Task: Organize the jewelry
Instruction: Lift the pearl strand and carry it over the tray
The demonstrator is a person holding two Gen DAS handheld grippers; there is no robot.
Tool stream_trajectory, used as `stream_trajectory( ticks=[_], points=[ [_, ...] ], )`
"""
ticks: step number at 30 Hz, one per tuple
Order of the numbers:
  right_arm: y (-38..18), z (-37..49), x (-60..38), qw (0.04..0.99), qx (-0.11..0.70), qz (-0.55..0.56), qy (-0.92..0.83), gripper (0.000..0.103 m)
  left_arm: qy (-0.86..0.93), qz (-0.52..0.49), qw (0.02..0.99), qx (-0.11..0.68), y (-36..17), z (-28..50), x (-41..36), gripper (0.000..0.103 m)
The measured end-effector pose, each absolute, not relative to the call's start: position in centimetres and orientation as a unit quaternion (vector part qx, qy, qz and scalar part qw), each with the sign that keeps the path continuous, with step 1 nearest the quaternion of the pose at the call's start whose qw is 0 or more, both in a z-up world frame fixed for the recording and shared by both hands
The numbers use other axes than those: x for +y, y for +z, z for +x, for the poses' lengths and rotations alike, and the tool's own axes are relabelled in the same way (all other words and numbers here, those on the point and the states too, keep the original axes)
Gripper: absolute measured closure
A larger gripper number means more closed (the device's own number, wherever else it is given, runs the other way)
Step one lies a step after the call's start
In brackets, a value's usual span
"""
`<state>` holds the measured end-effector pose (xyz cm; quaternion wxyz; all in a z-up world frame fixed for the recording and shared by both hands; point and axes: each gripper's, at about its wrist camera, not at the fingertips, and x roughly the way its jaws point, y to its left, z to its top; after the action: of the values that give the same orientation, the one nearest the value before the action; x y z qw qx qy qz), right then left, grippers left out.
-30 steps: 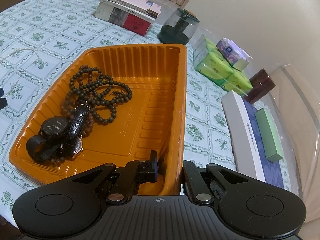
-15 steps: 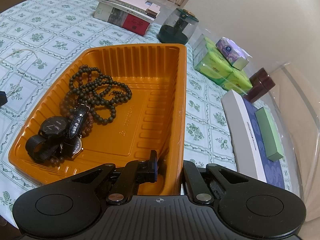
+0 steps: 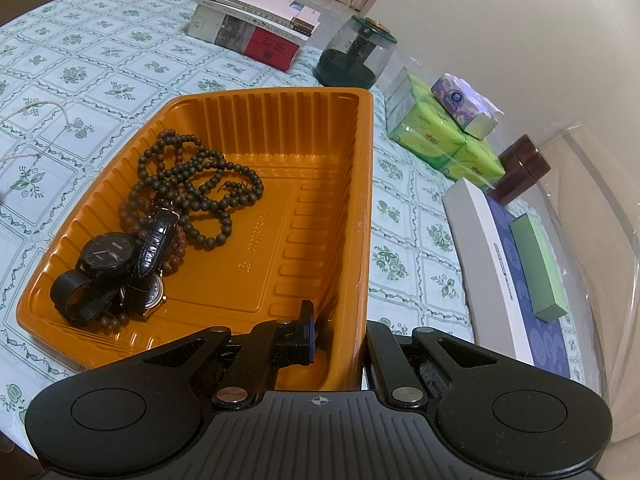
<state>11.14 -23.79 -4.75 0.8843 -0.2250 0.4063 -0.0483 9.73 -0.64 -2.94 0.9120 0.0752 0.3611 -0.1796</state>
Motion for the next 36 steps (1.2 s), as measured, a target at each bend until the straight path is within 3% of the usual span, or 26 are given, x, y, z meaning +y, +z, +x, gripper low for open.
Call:
stream_trajectory(
  ticks=[19,36],
  points=[
    [-4.8,11.2,-23.8,0.884,0.407,-0.225,-0.048,0.097,-0.203,0.085,0.912,0.346,-1.2,10.3,-0.9,0.102],
    [-4.8,11.2,-23.8,0.884,0.406,-0.225,-0.048,0.097,-0.254,0.068,0.937,0.232,10.7,14.0,0.1,0.102]
  ],
)
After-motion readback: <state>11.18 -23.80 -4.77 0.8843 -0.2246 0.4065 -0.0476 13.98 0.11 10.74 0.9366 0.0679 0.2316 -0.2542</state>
